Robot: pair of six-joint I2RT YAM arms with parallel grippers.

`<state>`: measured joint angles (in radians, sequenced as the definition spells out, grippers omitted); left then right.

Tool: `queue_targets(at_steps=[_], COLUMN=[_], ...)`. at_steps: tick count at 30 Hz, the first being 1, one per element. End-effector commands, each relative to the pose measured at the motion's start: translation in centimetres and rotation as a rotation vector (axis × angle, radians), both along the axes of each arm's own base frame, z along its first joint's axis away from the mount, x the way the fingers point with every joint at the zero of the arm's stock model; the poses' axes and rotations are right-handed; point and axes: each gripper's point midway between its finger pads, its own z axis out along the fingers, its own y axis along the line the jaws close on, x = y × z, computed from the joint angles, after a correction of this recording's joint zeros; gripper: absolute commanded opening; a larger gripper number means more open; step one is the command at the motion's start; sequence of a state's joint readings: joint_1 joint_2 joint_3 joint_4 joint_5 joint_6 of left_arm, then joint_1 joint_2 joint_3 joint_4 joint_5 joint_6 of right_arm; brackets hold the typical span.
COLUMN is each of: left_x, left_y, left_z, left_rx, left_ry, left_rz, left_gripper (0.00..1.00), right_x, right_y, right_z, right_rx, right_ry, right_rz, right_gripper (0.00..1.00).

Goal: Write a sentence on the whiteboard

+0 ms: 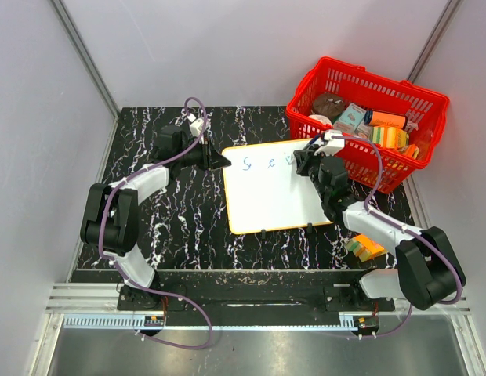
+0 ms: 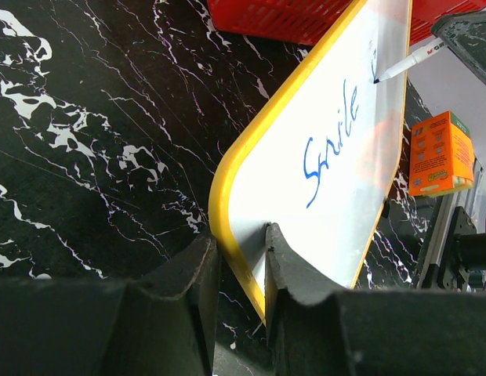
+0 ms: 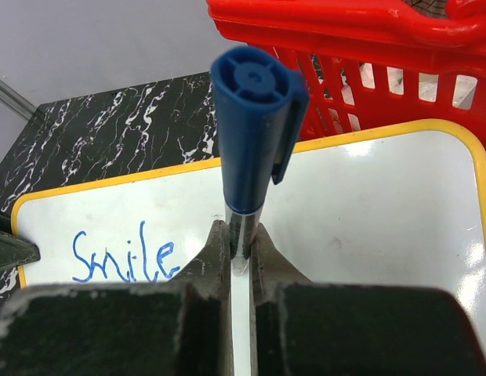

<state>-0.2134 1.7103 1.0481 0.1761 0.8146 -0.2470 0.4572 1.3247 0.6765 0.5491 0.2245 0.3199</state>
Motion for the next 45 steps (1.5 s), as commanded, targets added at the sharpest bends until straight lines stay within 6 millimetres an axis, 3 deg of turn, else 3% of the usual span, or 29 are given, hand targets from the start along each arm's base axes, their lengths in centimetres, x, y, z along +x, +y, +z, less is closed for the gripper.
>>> queue_targets(at_steps=[1, 18, 25, 30, 45], left_x=[-1.2, -1.1, -1.1, -1.1, -1.1], left_y=[-0.3, -0.2, -0.3, -0.3, -0.2], left_z=[-6.2, -6.2, -6.2, -6.3, -6.3], left_rx=[0.201, 0.207, 0.209, 0.208, 0.213], left_ry=[0.011, 0.011, 0.010, 0.011, 0.011], left_rz=[-0.025, -0.023, -0.024, -0.026, -0.022], left_gripper=[0.00, 0.00, 0.00, 0.00, 0.00], right_x=[-0.2, 0.4, -1.2, -0.8, 1.2], right_y=[-0.1, 1.4, 0.6, -0.3, -1.2], right_z=[0.5, 1.5, 5.1, 6.8, 4.7], right_rx=[0.020, 0.075, 0.128, 0.101, 0.005], right_ry=[-0.011, -0.031, -0.124, -0.150, -0.097], right_rz=[-0.002, 0.053, 0.050, 0.006, -0.071], right_gripper=[0.00, 0.00, 0.00, 0.00, 0.00])
